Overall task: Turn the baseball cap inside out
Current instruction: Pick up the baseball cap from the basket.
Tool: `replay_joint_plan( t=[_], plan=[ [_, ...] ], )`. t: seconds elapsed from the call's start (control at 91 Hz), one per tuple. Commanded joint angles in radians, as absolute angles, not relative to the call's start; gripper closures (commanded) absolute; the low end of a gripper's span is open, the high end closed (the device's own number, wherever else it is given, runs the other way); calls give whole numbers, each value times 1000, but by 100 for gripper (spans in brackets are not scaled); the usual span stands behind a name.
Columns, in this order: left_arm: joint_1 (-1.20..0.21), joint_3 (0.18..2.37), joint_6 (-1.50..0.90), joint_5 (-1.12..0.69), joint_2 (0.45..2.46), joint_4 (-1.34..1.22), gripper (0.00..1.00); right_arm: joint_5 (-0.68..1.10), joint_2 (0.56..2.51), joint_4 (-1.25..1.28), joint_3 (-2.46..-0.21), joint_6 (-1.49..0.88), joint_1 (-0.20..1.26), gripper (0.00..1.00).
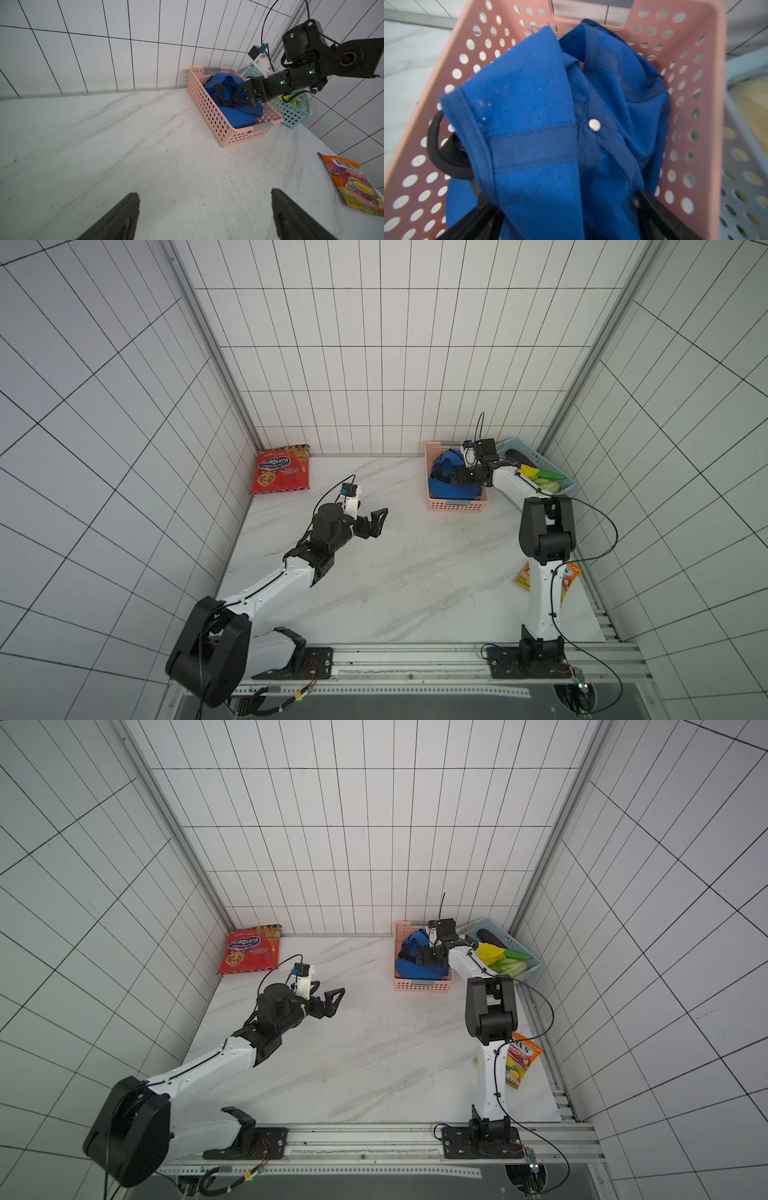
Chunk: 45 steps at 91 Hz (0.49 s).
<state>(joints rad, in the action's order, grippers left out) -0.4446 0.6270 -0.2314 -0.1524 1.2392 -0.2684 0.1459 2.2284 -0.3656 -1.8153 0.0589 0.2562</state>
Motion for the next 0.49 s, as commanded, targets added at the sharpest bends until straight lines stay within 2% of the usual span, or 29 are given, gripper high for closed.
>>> replay_joint_plan(
  t=[0.0, 0.044, 0.088, 0.176, 0.275, 0.341, 0.363, 0.385, 0.484],
  plan=[
    [-452, 613, -267, -132, 1234, -253, 2, 146, 2278, -437, -1869, 118, 297, 0],
    [-453, 617, -273, -135, 1238, -246, 2, 135, 2294, -449, -1889, 131, 305, 3],
    [-456, 620, -276, -138, 1240, -236, 2, 133, 2308, -463, -1911, 141, 310, 12],
    [-463, 629, -279, -134, 1240, -219, 2, 133, 2335, -484, -1947, 150, 314, 36],
    [-473, 633, -281, -126, 1235, -207, 2, 127, 2344, -514, -1986, 159, 317, 74],
    [-478, 634, -280, -119, 1227, -199, 2, 112, 2327, -516, -1991, 167, 318, 89],
    [-478, 634, -279, -118, 1224, -194, 2, 109, 2316, -515, -1992, 170, 320, 96],
    [-480, 634, -279, -115, 1220, -192, 2, 104, 2306, -514, -1994, 173, 321, 100],
    [-481, 633, -279, -100, 1202, -176, 2, 83, 2242, -505, -1993, 185, 324, 100]
  ],
)
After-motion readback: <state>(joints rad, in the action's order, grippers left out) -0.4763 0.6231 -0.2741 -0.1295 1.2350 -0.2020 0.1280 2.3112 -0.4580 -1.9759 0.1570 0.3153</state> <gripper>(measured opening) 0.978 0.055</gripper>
